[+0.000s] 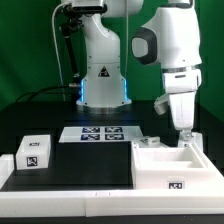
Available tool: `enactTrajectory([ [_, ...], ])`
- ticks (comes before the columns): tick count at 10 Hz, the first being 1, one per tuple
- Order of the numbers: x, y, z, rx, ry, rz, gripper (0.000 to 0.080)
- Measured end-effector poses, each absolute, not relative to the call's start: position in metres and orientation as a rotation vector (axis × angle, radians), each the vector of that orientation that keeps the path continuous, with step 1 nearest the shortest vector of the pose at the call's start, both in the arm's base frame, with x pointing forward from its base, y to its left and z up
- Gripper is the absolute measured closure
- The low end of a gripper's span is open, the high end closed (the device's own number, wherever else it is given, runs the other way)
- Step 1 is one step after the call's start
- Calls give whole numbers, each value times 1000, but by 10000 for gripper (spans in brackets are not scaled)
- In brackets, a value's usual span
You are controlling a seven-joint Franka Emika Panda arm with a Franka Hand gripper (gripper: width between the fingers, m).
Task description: Assemble cabinet
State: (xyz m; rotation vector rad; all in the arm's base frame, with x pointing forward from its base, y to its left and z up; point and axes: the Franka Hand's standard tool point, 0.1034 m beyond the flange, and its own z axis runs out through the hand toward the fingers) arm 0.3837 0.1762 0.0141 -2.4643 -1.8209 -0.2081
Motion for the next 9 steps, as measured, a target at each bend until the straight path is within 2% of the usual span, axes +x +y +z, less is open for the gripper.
enactTrajectory([
  [4, 402, 149, 53, -2474, -1896, -156, 732],
  [5, 408, 142, 57, -2461, -1928, -162, 731],
  [9, 411, 131, 56, -2436, -1960, -151, 731],
])
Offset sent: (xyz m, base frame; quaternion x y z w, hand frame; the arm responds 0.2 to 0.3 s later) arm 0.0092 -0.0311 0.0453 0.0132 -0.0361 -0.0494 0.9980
